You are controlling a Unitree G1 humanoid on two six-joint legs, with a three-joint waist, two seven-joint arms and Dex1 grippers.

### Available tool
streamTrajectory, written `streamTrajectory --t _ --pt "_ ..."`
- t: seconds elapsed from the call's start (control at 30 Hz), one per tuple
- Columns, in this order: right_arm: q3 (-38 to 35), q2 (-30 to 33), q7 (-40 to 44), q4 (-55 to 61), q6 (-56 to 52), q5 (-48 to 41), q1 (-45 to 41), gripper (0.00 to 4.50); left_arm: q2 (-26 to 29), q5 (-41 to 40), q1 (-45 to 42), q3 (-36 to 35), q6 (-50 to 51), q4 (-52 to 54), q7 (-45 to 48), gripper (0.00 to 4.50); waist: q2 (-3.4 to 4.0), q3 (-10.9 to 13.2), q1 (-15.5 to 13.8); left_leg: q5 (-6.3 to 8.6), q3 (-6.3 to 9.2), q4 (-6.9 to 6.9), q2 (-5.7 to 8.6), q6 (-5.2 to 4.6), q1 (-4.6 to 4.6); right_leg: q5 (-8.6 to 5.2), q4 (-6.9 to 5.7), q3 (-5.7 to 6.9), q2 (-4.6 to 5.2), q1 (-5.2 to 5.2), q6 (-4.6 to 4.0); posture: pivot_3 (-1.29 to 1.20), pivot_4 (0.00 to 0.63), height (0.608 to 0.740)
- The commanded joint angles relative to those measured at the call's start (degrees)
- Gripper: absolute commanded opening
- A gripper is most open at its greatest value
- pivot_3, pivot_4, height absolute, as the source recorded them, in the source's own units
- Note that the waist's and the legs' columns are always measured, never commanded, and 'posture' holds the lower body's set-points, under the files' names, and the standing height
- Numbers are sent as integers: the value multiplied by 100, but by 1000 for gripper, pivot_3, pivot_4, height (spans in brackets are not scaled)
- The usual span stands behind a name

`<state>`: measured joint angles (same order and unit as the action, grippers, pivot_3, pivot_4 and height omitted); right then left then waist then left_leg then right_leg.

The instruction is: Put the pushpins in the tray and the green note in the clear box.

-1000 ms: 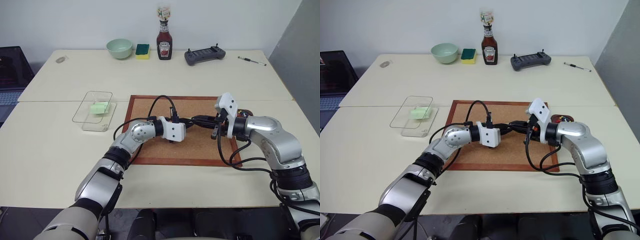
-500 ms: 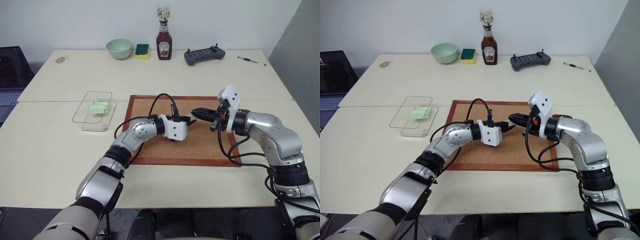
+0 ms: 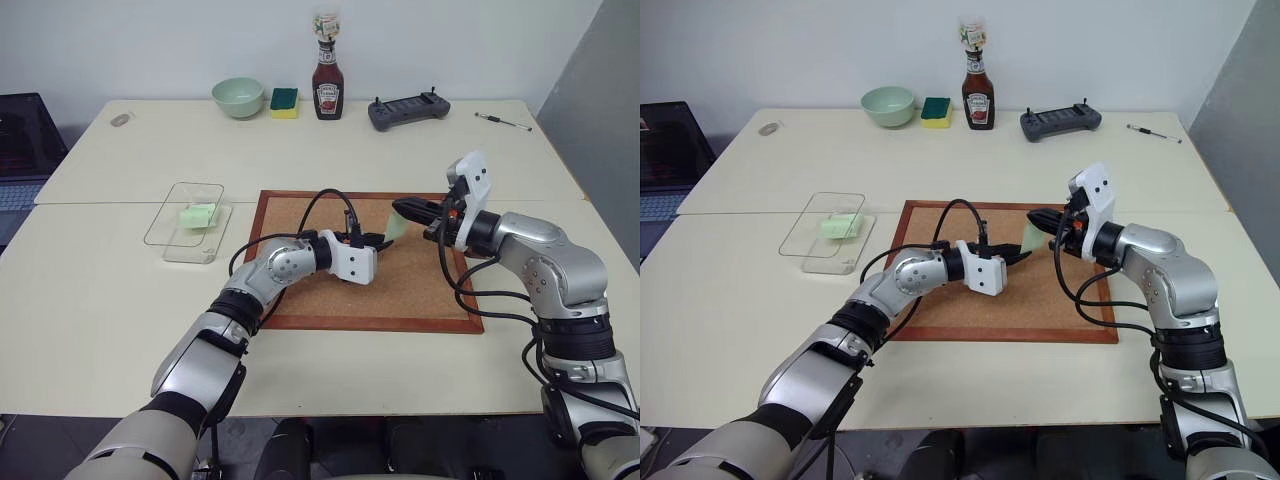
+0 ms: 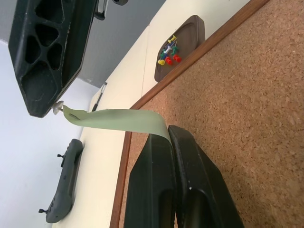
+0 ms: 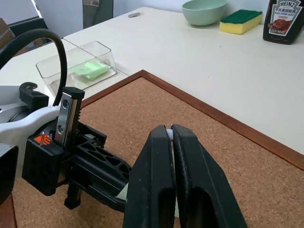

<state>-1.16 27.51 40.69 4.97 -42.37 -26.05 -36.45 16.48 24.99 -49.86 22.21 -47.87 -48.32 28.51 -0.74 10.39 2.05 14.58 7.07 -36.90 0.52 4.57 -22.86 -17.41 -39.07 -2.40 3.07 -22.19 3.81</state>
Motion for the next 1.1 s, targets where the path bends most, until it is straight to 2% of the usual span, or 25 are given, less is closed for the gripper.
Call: streamTrajectory --t 0.03,0.8,1.1 --pt "-258 -7 -63 96 40 -155 -150 0 2 -54 -98 -2 -13 30 -78 59 0 0 1 0 0 0 0 0 0 0 0 0 0 0 0 0 150 740" --pt "-433 -87 -278 -221 465 -75 -321 0 140 -358 382 -113 110 420 24 59 2 -1 84 0 0 -2 0 0 0 0 -6 -1 0 -1 -1 0 150 740" --pt "-325 -25 -115 -78 620 -55 -232 0 -266 -2095 723 -1086 1914 1248 433 59 3 -2 124 -1 2 -5 -1 -1 0 0 -12 -1 0 -2 -1 0 150 740"
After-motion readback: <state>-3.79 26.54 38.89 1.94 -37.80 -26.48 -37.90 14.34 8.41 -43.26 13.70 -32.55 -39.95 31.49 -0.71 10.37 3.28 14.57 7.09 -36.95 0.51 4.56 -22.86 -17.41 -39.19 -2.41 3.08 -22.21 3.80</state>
